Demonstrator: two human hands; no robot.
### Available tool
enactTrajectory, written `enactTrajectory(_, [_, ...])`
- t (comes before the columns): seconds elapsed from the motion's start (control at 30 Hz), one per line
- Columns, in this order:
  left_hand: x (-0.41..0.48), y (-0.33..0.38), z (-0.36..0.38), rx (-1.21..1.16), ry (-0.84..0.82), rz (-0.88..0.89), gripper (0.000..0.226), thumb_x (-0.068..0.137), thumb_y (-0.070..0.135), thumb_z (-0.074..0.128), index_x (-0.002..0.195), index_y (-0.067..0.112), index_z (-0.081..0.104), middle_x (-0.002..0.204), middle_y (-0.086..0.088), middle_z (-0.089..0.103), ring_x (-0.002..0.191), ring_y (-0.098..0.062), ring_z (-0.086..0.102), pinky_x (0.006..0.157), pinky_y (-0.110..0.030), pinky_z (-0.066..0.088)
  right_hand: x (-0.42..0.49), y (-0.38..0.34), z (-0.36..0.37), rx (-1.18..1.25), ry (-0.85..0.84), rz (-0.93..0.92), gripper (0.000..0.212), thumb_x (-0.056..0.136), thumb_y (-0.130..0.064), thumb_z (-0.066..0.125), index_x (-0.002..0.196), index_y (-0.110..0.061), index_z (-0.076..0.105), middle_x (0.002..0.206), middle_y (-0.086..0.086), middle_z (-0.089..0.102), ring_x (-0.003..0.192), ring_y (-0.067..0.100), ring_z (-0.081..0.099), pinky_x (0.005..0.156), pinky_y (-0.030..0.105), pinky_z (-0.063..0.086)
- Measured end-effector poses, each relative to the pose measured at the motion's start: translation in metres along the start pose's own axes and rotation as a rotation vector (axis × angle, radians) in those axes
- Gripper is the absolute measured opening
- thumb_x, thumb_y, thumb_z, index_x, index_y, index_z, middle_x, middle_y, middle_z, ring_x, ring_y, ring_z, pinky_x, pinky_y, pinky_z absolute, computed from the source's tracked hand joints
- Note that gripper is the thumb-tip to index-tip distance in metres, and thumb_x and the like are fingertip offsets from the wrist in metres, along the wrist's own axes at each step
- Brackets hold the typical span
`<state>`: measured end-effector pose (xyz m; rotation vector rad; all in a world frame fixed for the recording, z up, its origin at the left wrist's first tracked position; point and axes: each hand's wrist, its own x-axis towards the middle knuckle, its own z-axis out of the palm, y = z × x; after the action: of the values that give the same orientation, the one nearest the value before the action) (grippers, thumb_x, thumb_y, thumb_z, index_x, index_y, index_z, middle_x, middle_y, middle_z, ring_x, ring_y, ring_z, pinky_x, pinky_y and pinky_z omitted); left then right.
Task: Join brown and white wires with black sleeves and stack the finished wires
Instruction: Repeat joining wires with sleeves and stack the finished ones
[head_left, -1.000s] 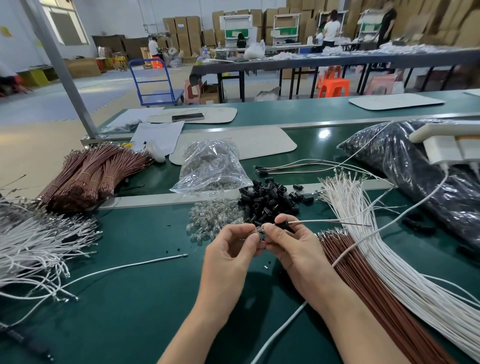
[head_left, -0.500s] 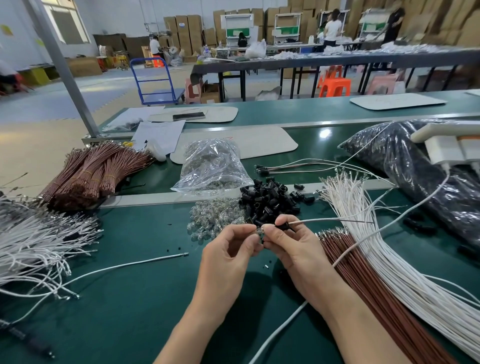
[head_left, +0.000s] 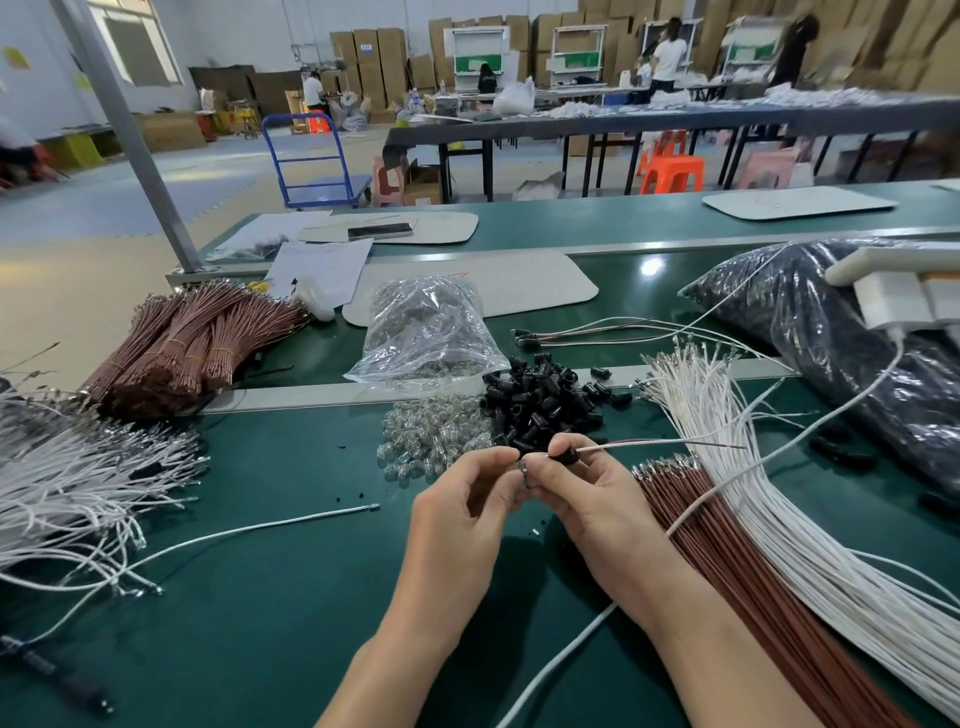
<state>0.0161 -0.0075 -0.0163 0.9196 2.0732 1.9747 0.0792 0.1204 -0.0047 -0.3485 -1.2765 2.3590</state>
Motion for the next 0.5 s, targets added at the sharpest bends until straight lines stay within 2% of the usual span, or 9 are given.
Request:
enactTrajectory(0.13, [0.0004, 0.0002, -0.0033, 0.164, -0.030, 0.092, 0.025, 0.095, 0.016, 0.071, 0.110, 0.036, 0.068, 0.101, 0.018, 0.074, 0.096, -0.005, 0.071, 0.084, -0.019, 0.055, 0.0007, -0.0020, -0.0011, 0.040, 0.015, 0.056, 0.026, 0.068, -0.008, 0.076, 0.087, -0.014, 0.058, 0.082, 0.012, 0.067, 0.072, 0.018, 0.065, 0.065, 0.020, 0.056])
enactTrajectory(0.3, [-0.0003, 0.0028, -0.0074, 0.372, -0.008, 0.242, 0.025, 0.095, 0.014, 0.070, 0.106, 0.036, 0.065, 0.099, 0.019, 0.069, 0.094, -0.004, 0.068, 0.083, -0.020, 0.053, 0.0005, -0.0020, -0.0020, 0.022, -0.009, 0.081, 0.026, 0.067, -0.010, 0.077, 0.085, -0.015, 0.060, 0.080, 0.009, 0.071, 0.068, 0.012, 0.068, 0.062, 0.018, 0.055])
enactTrajectory(0.5, [-0.0021, 0.0067, -0.0102, 0.448, -0.002, 0.333, 0.020, 0.095, 0.013, 0.070, 0.108, 0.028, 0.065, 0.098, 0.017, 0.064, 0.091, -0.004, 0.065, 0.078, -0.024, 0.052, -0.0014, -0.0029, -0.0006, 0.054, -0.048, 0.119, 0.020, 0.071, -0.014, 0.078, 0.085, -0.016, 0.065, 0.082, 0.010, 0.070, 0.069, 0.014, 0.069, 0.060, 0.020, 0.056])
